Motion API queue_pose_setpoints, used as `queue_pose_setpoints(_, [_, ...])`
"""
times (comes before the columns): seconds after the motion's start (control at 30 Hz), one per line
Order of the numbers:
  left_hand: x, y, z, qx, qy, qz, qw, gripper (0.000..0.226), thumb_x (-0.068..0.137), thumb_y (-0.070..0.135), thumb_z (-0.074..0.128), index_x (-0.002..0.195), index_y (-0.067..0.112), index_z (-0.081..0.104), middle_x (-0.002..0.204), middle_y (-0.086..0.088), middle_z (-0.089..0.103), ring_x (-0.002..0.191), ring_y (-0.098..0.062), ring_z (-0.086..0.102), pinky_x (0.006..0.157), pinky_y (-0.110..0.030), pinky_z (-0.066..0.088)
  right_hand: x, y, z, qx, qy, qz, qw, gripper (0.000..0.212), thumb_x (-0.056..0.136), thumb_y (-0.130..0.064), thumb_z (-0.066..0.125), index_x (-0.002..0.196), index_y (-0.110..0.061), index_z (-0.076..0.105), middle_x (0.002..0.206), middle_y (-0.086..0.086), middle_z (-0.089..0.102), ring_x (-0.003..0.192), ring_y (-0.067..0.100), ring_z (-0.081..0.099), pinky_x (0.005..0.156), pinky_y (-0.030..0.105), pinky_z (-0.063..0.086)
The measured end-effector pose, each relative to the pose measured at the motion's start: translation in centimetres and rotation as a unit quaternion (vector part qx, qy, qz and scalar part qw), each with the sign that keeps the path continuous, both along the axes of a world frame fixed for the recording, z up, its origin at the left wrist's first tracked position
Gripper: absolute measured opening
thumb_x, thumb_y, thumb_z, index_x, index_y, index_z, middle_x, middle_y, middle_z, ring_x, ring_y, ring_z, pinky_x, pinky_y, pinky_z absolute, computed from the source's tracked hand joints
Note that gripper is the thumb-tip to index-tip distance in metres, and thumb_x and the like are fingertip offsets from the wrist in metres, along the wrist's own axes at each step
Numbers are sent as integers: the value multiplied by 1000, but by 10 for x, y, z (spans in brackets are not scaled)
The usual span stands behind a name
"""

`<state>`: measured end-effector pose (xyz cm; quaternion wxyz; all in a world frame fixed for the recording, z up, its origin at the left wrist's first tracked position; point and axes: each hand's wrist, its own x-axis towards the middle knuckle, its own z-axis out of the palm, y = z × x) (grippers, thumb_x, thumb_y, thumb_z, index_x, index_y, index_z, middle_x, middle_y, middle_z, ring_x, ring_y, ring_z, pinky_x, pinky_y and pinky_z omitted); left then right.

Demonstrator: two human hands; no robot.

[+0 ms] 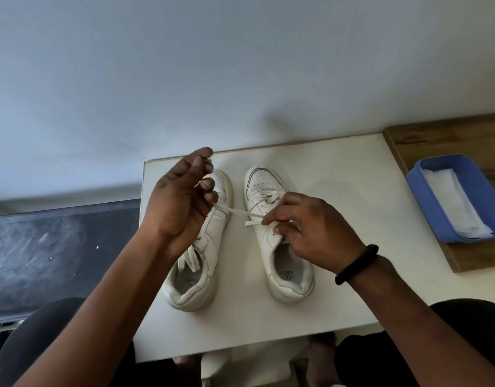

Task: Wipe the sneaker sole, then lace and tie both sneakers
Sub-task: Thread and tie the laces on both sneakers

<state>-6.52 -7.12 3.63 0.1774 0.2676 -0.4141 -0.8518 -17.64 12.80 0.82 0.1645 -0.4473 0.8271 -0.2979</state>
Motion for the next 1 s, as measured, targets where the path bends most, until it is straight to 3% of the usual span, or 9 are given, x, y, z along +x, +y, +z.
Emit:
queue_pose_setpoints(0.13, [0,27,-4,-251,-92,-84,960,21,104,8,56,97,13,74,103,-6,77,68,-9,63,51,-19,44,-3,-1,-6,24,22,-8,999,20,88,-15,70,100,-27,78,105,-12,67,98,16,67,78,41,56])
queue_pose_setpoints(0.27, [1,48,-21,-364,-187,-191,892,13,99,11,66,96,18,77,76,3,78,57,-6,65,49,-20,44,-9,1,-3,38,3,-17,999,16,86,-14,73,96,-27,78,96,-11,69,90,14,66,76,37,54])
queue_pose_setpoints(0.33, [2,54,-27,-390,-230,-209,867,5,95,15,73,98,20,74,72,4,78,58,-3,67,51,-17,47,-8,0,-1,51,-1,-22,998,15,85,-12,74,92,-26,76,95,-11,69,89,12,65,76,32,53])
queue_pose_setpoints(0.47, [2,62,-31,-436,-240,-169,851,5,91,21,79,87,19,77,64,8,73,55,5,64,53,-9,46,-7,0,-3,41,-29,-54,997,18,82,-7,75,84,-25,75,92,-10,71,89,12,66,80,34,55])
queue_pose_setpoints(0.6, [4,65,-32,-495,-235,-161,821,15,95,11,71,97,21,82,70,15,70,61,11,63,59,-3,44,-8,2,-8,11,-121,-116,986,21,81,-6,77,82,-27,76,94,-12,74,92,6,68,86,32,56])
queue_pose_setpoints(0.73, [3,67,-37,-518,-226,-135,814,19,95,5,70,103,18,80,82,6,77,66,4,66,69,-12,53,-11,3,-10,9,-193,-134,972,21,83,-6,77,81,-27,77,92,-11,75,87,4,68,83,24,55])
queue_pose_setpoints(0.9, [3,70,-41,-547,-202,-104,806,15,91,5,74,92,19,80,78,8,76,70,5,65,65,-6,44,-12,3,-12,-3,-254,-134,958,21,87,-5,73,83,-25,77,85,-9,76,85,1,69,79,17,52])
queue_pose_setpoints(1.0, [2,73,-45,-595,-188,-90,776,18,89,5,75,90,22,81,81,6,75,74,-7,67,69,-23,51,-12,3,-14,-11,-272,-139,952,22,88,-5,72,81,-26,76,85,-8,76,85,2,70,79,18,52])
